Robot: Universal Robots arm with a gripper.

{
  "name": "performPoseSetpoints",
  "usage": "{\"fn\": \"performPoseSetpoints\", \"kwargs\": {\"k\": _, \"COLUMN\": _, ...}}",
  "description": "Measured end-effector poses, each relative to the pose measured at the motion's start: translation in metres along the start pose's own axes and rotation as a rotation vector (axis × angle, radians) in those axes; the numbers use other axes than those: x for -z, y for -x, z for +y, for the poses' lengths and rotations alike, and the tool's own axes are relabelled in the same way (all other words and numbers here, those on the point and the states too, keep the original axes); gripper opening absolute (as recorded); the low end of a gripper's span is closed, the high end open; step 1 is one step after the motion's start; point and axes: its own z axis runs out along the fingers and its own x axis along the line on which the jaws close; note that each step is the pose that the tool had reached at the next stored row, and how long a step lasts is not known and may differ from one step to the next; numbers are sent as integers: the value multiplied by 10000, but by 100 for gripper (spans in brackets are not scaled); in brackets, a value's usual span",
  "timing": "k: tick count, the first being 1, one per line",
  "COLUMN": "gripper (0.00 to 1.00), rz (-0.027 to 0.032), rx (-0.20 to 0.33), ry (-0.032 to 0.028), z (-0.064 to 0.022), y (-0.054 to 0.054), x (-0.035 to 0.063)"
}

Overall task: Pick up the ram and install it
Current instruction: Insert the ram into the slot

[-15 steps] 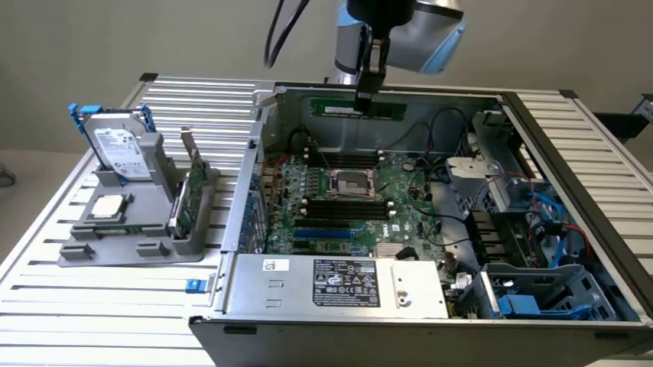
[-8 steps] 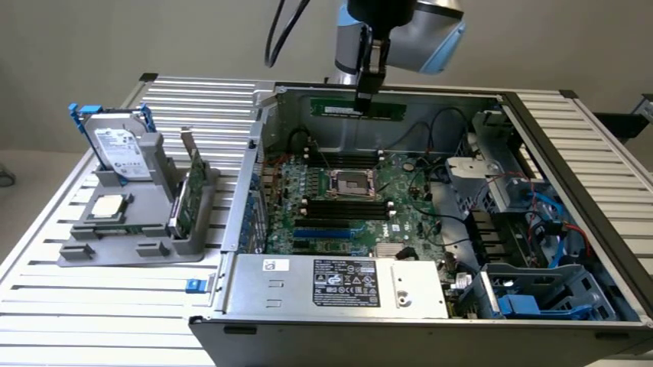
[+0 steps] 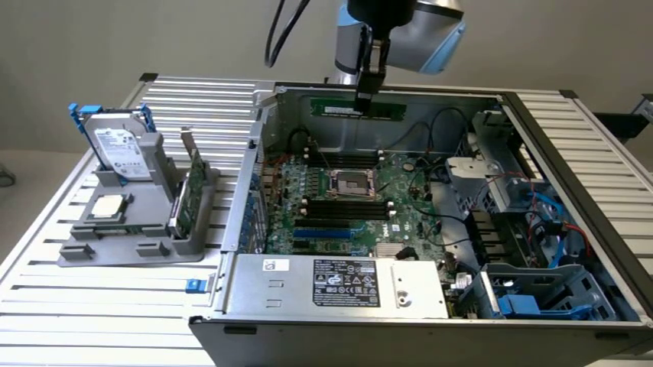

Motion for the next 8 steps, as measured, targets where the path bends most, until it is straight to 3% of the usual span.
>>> {"fn": "performPoseSetpoints", "kwargs": {"k": 3, "gripper": 14, "rz": 0, "rx": 0, "ry": 0, "z": 0, "y": 0, "x": -4}}
{"fn": "performPoseSetpoints", "kwargs": {"k": 8, "gripper": 14, "rz": 4, "rx": -1, "ry": 0, "z": 3, "y": 0, "x": -93}}
